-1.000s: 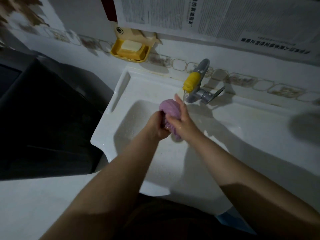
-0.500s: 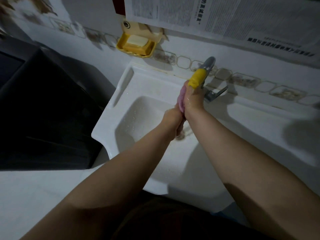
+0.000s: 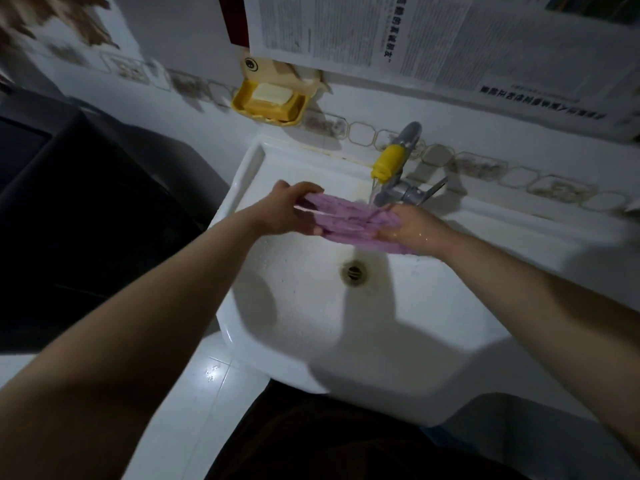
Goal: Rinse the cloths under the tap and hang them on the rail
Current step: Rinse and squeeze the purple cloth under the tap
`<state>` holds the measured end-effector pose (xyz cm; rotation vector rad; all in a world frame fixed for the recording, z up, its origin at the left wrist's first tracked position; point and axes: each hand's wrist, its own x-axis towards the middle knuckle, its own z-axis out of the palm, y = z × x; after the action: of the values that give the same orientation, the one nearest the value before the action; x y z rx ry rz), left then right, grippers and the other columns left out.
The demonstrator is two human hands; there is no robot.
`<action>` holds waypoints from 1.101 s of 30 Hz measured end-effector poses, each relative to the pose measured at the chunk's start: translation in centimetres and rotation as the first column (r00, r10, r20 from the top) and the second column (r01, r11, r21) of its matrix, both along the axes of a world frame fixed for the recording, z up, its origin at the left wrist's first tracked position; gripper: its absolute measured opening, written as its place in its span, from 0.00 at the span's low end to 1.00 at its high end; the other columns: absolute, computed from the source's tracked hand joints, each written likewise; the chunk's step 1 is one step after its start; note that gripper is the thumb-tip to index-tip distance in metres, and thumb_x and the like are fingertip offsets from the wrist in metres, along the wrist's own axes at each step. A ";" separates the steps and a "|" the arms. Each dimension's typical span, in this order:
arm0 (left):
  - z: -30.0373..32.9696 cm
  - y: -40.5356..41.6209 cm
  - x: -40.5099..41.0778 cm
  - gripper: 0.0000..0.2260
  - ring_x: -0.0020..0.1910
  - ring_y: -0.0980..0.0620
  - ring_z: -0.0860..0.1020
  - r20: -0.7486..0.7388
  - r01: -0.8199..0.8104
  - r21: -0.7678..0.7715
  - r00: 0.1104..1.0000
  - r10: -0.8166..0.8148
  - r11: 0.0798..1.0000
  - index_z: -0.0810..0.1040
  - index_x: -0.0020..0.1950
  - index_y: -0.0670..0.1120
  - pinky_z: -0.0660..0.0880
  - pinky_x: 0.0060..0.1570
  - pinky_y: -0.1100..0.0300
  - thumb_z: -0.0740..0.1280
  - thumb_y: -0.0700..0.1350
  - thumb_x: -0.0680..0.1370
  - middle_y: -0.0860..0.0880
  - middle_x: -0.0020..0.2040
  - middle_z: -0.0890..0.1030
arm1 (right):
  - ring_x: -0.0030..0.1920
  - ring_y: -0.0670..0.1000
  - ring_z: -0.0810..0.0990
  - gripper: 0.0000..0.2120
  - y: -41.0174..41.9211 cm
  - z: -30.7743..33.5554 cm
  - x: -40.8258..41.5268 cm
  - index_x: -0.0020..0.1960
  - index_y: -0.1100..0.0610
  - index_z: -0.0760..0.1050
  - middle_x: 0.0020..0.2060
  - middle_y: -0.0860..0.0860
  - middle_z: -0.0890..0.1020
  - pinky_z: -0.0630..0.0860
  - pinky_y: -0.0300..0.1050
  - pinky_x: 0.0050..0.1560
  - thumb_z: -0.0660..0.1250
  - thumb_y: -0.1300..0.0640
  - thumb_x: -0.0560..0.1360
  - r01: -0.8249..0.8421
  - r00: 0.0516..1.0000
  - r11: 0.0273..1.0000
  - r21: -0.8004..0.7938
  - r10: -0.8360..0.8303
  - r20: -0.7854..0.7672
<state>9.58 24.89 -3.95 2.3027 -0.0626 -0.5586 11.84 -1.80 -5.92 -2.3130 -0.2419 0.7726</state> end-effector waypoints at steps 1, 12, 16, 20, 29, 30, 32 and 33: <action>-0.2 0.4 0.2 0.30 0.53 0.51 0.73 0.091 0.083 0.159 0.991 -0.099 0.984 0.70 0.69 0.53 0.70 0.59 0.63 0.76 0.51 0.70 0.47 0.61 0.66 | 0.50 0.48 0.80 0.36 0.0 0.7 -0.6 0.59 0.47 0.74 0.51 0.45 0.82 0.77 0.48 0.54 0.73 0.29 0.57 -0.068 0.997 0.997 -0.046 0.067 -0.024; -3.0 -0.9 -0.2 0.20 0.62 0.50 0.73 -0.150 0.267 0.191 0.959 -0.241 0.944 0.74 0.67 0.48 0.70 0.57 0.58 0.70 0.48 0.76 0.45 0.67 0.75 | 0.48 0.59 0.83 0.13 1.4 3.9 -0.7 0.60 0.62 0.74 0.49 0.59 0.83 0.80 0.55 0.50 0.66 0.62 0.76 0.311 0.809 0.865 0.393 -0.024 -0.588; -2.8 -3.7 -2.0 0.32 0.64 0.52 0.72 -0.431 -0.171 -0.488 0.900 -0.067 0.856 0.63 0.70 0.59 0.65 0.64 0.51 0.72 0.46 0.69 0.54 0.65 0.75 | 0.33 0.54 0.81 0.06 3.9 4.3 -1.4 0.53 0.62 0.73 0.35 0.57 0.82 0.80 0.48 0.32 0.65 0.61 0.77 0.419 0.794 0.741 0.524 -0.020 -0.607; -3.3 -7.1 -2.9 0.15 0.57 0.49 0.76 -0.418 -0.358 -0.662 0.906 0.073 0.659 0.78 0.57 0.47 0.68 0.61 0.52 0.68 0.49 0.72 0.49 0.54 0.81 | 0.22 0.45 0.67 0.07 3.4 5.2 -0.2 0.42 0.55 0.71 0.26 0.50 0.72 0.62 0.34 0.20 0.64 0.53 0.76 0.452 0.773 0.737 0.502 -0.042 -0.633; -2.5 -9.3 -2.8 0.16 0.20 0.56 0.69 -0.745 -0.805 -0.575 0.589 0.314 0.146 0.71 0.44 0.42 0.70 0.22 0.67 0.54 0.51 0.84 0.48 0.30 0.70 | 0.16 0.43 0.71 0.04 2.9 4.5 -0.5 0.47 0.53 0.72 0.29 0.54 0.76 0.66 0.33 0.17 0.63 0.53 0.79 0.310 0.946 0.938 0.156 -0.320 0.044; -1.9 -9.8 -2.4 0.17 0.19 0.55 0.68 -0.775 -0.832 -0.545 0.547 0.318 0.103 0.71 0.43 0.42 0.67 0.19 0.68 0.52 0.51 0.84 0.48 0.27 0.71 | 0.21 0.42 0.74 0.04 4.0 3.6 -1.8 0.54 0.53 0.72 0.34 0.54 0.77 0.71 0.33 0.22 0.62 0.56 0.80 0.329 0.930 0.894 0.306 -0.362 0.058; -0.7 -11.2 -2.3 0.16 0.21 0.54 0.74 -0.740 -0.812 -0.568 0.575 0.349 0.132 0.72 0.42 0.43 0.70 0.20 0.68 0.51 0.48 0.84 0.48 0.26 0.75 | 0.47 0.38 0.79 0.15 5.5 2.0 -4.2 0.67 0.56 0.70 0.53 0.53 0.78 0.74 0.28 0.48 0.59 0.59 0.81 0.205 0.923 0.838 0.505 -0.338 0.186; -0.3 -11.8 -2.4 0.16 0.23 0.56 0.77 -0.723 -0.798 -0.580 0.597 0.348 0.164 0.73 0.43 0.46 0.73 0.23 0.67 0.51 0.49 0.84 0.50 0.26 0.78 | 0.58 0.39 0.73 0.15 5.8 1.3 -4.8 0.67 0.57 0.70 0.59 0.53 0.75 0.68 0.27 0.60 0.58 0.60 0.81 0.132 0.909 0.833 0.537 -0.318 0.269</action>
<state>7.15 13.05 -4.26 0.9050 0.6473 -0.4168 7.05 4.04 -4.66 -1.9006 -0.2788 0.1346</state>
